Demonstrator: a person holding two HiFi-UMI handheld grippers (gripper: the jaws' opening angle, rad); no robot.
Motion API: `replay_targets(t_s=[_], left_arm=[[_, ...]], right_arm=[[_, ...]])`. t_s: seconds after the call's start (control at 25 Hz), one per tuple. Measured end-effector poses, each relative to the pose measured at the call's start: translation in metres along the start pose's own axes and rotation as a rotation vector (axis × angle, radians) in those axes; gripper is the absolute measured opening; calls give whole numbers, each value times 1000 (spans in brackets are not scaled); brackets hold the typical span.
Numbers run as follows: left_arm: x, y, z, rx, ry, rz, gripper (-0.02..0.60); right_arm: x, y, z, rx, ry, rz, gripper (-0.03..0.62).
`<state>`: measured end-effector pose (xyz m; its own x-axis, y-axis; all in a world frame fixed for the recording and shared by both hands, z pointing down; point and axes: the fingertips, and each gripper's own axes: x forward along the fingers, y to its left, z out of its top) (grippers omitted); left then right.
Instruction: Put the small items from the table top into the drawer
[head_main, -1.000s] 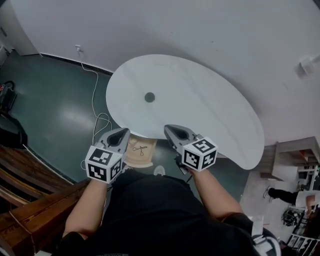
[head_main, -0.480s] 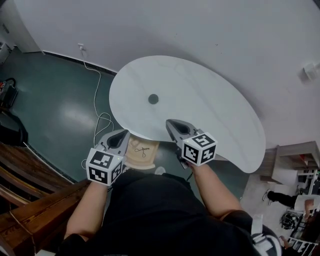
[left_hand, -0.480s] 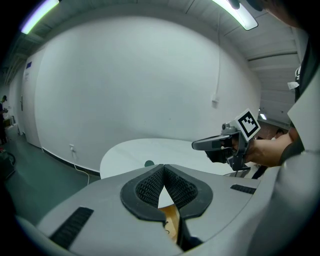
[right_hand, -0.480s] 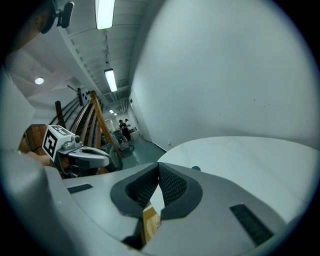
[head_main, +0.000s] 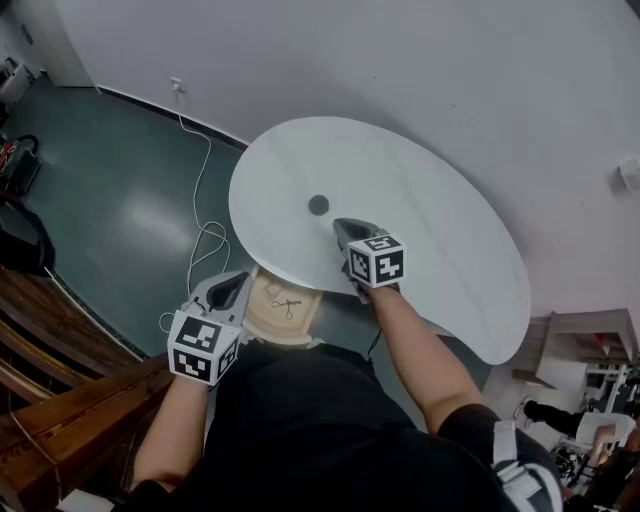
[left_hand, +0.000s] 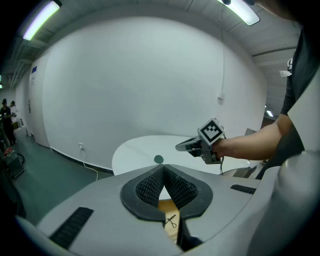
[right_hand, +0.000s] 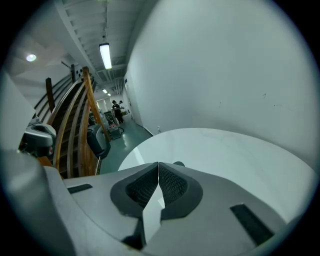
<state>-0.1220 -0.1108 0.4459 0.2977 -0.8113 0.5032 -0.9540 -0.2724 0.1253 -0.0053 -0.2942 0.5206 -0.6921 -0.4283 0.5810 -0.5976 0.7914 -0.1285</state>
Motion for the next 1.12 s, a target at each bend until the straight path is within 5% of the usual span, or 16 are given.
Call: replay_targets(t_s=[0.44,0.64,1.12], left_arm=[[-26,19,-23,-78,24,98,15],[-37,26,-33,-106,46,134,15],[-57,33,-44,-137,70,178,15]], right_arm=[[93,-60,-36,-34,195,-103,14],[119,-71,-43,-43,276,-81,80],[145,-65,-28,-2,221,11,94]])
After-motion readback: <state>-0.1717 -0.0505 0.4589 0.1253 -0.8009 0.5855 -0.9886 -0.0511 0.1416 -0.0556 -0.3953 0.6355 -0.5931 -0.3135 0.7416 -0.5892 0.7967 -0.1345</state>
